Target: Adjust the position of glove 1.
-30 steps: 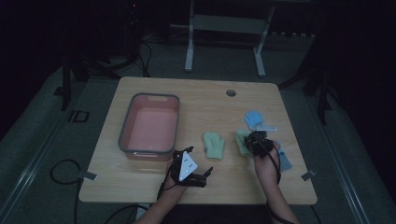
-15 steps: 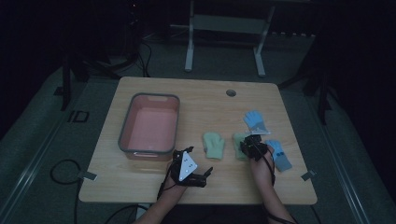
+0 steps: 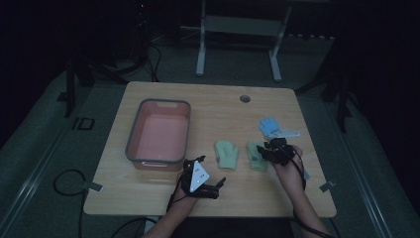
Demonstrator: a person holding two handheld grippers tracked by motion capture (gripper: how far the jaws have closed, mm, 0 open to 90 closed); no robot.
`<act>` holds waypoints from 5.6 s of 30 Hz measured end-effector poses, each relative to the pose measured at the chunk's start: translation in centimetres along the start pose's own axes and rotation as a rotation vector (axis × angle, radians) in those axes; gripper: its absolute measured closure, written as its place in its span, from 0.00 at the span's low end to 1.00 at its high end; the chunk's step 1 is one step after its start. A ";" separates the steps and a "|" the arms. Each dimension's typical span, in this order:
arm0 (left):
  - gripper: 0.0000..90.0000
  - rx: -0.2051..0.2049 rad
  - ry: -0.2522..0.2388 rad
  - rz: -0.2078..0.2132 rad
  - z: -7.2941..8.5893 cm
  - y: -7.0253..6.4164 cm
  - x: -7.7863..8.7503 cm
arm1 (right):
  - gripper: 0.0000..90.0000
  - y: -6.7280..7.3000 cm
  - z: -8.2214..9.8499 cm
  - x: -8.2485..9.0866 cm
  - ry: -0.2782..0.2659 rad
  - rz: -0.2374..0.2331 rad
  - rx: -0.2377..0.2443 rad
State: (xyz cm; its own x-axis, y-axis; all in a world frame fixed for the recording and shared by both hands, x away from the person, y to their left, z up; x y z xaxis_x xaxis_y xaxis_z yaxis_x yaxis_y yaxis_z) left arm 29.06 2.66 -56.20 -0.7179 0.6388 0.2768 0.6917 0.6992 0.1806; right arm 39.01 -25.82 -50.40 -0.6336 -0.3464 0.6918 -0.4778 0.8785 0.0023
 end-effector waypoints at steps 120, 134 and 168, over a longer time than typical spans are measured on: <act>0.45 -0.305 0.330 0.315 -2.2 1.5 -7.6 | 0.41 3.4 -4.2 -9.9 0.151 -0.460 0.118; 0.73 -0.394 0.346 0.254 -2.2 1.3 -7.9 | 0.76 3.8 -4.2 -9.8 0.194 -0.500 0.075; 0.83 -0.438 0.368 0.232 -10.4 4.4 -3.5 | 0.79 5.9 -10.4 -3.7 0.065 -0.518 0.135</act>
State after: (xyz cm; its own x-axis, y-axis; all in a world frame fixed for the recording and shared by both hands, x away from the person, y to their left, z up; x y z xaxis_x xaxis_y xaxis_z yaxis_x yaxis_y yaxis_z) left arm 35.43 0.13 -46.55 -0.5246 0.5511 0.6489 0.8507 0.3087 0.4255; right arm 44.81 -15.94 -45.45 -0.2574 -0.6983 0.6679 -0.7945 0.5463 0.2650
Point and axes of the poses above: each handheld gripper's, and its own axes: x roughly backward along the jaws, z roughly out of its underside, y roughly to its left, the point moved 1 cm from there along -x, roughly forward along the jaws, and after that the axes turned 3 degrees about -x, right-handed, at the moved point
